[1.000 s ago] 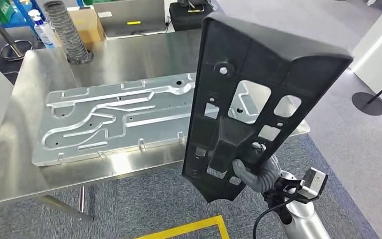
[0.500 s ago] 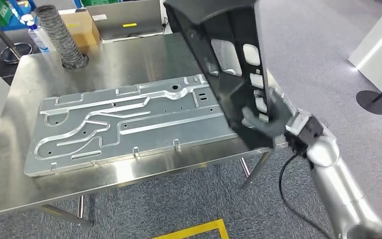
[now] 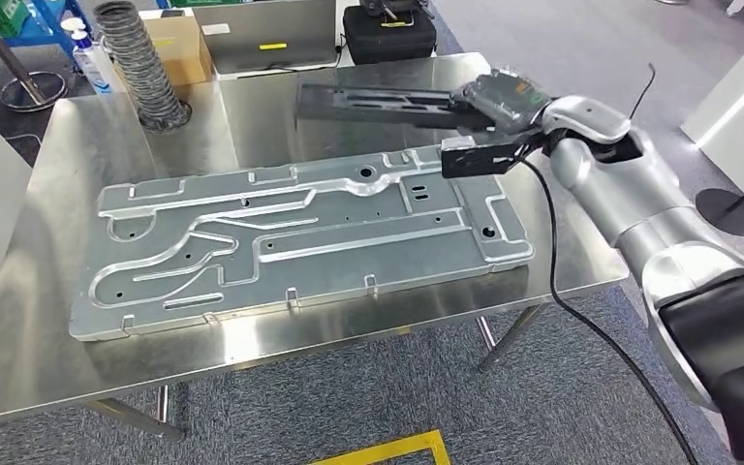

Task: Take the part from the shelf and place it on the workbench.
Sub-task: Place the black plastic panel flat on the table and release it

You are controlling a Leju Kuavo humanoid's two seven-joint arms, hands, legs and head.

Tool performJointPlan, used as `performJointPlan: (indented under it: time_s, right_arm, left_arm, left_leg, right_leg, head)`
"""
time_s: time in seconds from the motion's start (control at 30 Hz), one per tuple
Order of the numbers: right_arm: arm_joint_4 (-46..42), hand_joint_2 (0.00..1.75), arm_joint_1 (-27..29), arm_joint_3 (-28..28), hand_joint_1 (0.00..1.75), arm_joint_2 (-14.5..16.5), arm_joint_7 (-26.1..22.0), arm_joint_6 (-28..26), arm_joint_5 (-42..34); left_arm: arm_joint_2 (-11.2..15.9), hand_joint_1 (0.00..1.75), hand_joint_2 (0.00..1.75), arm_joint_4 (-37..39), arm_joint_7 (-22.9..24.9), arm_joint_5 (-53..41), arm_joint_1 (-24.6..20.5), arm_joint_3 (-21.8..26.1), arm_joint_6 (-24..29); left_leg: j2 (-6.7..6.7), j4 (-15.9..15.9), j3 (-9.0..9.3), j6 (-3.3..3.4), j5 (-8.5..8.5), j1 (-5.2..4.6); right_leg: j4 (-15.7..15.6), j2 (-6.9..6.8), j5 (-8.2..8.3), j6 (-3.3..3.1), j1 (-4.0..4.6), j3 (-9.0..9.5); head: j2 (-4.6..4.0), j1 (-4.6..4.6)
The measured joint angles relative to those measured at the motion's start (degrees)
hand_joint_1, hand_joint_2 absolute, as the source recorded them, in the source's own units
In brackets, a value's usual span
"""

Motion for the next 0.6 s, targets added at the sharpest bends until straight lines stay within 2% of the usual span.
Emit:
performJointPlan:
  time_s: [0.03,0.07,0.1,0.13,0.2,0.23,0.27,0.3,0.33,0.4,0.43,0.47,0.53,0.57,0.6]
  right_arm:
    - [2.37,1.75,0.67,0.99,1.41,0.61,-0.21,-0.84,-0.08]
    - [4.47,1.75,1.52,1.8,1.41,1.2,-0.39,-1.49,-0.22]
    - [6.34,1.75,2.52,2.5,1.41,1.72,-0.6,-2.01,-0.44]
    - [7.95,1.75,3.51,3.06,1.41,2.19,-0.8,-2.48,-0.74]
    - [10.37,1.75,5.01,3.79,1.41,2.81,-1.16,-3.44,-1.41]
    - [11.3,1.75,5.4,4.01,1.41,3.04,-1.29,-3.94,-1.72]
    - [12.15,1.75,5.66,4.18,1.41,3.22,-1.37,-4.32,-2.0]
    - [12.88,1.75,5.87,4.32,1.41,3.37,-1.46,-4.57,-2.25]
    - [13.5,1.75,6.07,4.43,1.41,3.48,-1.54,-4.64,-2.44]
    - [14.41,1.75,6.47,4.67,1.41,3.66,-1.71,-4.59,-2.74]
    - [14.76,1.75,6.58,4.79,1.41,3.77,-1.75,-4.52,-2.81]
    - [15.07,1.75,6.63,4.91,1.41,3.92,-1.78,-4.39,-2.86]
    - [15.65,1.75,6.64,5.08,1.41,4.1,-1.77,-4.12,-2.85]
    - [15.96,1.75,6.66,5.17,1.41,4.16,-1.74,-4.02,-2.77]
    - [16.25,1.75,6.69,5.28,1.41,4.19,-1.67,-4.0,-2.67]
  left_arm:
    - [-0.03,0.0,1.75,0.0,-0.15,0.02,0.03,0.0,0.07]
    - [-0.05,0.0,1.75,0.0,-0.22,0.03,0.11,-0.01,0.12]
    - [-0.09,0.0,1.75,0.0,-0.25,0.03,0.18,-0.01,0.17]
    - [-0.11,0.0,1.75,0.0,-0.26,0.01,0.23,-0.02,0.21]
    - [-0.16,0.0,1.75,0.0,-0.27,-0.03,0.25,-0.03,0.27]
    - [-0.2,0.0,1.75,0.0,-0.25,-0.07,0.24,-0.04,0.28]
    - [-0.24,0.0,1.75,0.0,-0.18,-0.11,0.25,-0.04,0.3]
    - [-0.28,0.0,1.75,0.0,-0.07,-0.16,0.3,-0.04,0.35]
    - [-0.33,0.0,1.75,0.0,0.05,-0.2,0.34,-0.04,0.43]
    - [-0.38,0.0,1.75,0.0,0.25,-0.23,0.38,-0.05,0.64]
    - [-0.4,0.0,1.75,0.0,0.29,-0.25,0.36,-0.06,0.74]
    - [-0.39,0.0,1.75,0.0,0.32,-0.26,0.34,-0.07,0.84]
    - [-0.39,0.0,1.75,0.0,0.37,-0.33,0.38,-0.07,1.02]
    - [-0.38,0.0,1.75,0.0,0.38,-0.37,0.42,-0.07,1.09]
    - [-0.37,0.0,1.75,0.0,0.39,-0.4,0.45,-0.07,1.14]
  left_leg:
    - [-0.07,0.02,0.02,0.2,-0.09,-0.15]
    - [-0.14,0.04,0.09,0.34,-0.2,-0.31]
    - [-0.21,0.09,0.19,0.46,-0.34,-0.47]
    - [-0.29,0.18,0.31,0.52,-0.5,-0.6]
    - [-0.39,0.48,0.52,0.47,-0.98,-0.77]
    - [-0.4,0.7,0.46,0.34,-1.22,-0.89]
    - [-0.38,0.85,0.34,0.17,-1.4,-0.96]
    - [-0.35,0.91,0.23,-0.03,-1.53,-1.01]
    - [-0.3,0.9,0.19,-0.23,-1.59,-1.05]
    - [-0.19,1.2,0.19,-0.72,-2.18,-1.06]
    - [-0.13,2.37,-0.19,-1.01,-3.03,-1.06]
    - [-0.09,4.84,-1.2,-1.33,-4.49,-0.98]
    - [-0.04,12.55,-4.72,-1.88,-8.09,-0.62]
    - [-0.02,16.09,-6.53,-2.11,-9.33,-0.38]
    - [-0.01,17.84,-7.54,-2.31,-9.52,-0.17]
  right_leg:
    - [4.1,0.01,-1.46,0.06,0.0,-2.27]
    - [7.2,0.02,-2.14,0.07,0.02,-4.16]
    - [8.31,0.02,-1.69,-0.04,0.05,-5.21]
    - [7.06,0.02,-0.15,-0.26,0.12,-5.12]
    - [-0.55,-0.04,4.38,-0.98,0.5,-2.28]
    - [-4.21,-0.11,5.96,-1.34,0.8,-0.8]
    - [-6.63,-0.15,6.8,-1.62,1.08,0.16]
    - [-7.68,-0.15,6.91,-1.84,1.32,0.54]
    - [-7.87,-0.09,6.88,-1.96,1.44,0.58]
    - [-8.34,-0.02,6.91,-2.31,1.13,0.99]
    - [-8.62,-0.04,6.93,-2.51,0.94,1.29]
    - [-8.87,-0.07,6.92,-2.74,0.74,1.61]
    - [-8.92,-0.1,6.75,-3.03,0.73,1.89]
    - [-8.91,-0.08,6.67,-3.07,0.72,1.94]
    - [-8.89,-0.03,6.62,-3.04,0.69,1.98]
  head:
    - [0.0,0.0]
    - [0.0,0.0]
    - [0.0,0.0]
    - [0.0,0.0]
    - [0.0,0.01]
    - [0.0,0.01]
    - [0.0,0.01]
    - [0.0,0.01]
    - [0.0,0.0]
    - [0.0,0.0]
    - [0.0,0.0]
    - [0.0,0.0]
    - [0.0,0.0]
    - [0.0,0.0]
    - [0.0,0.0]
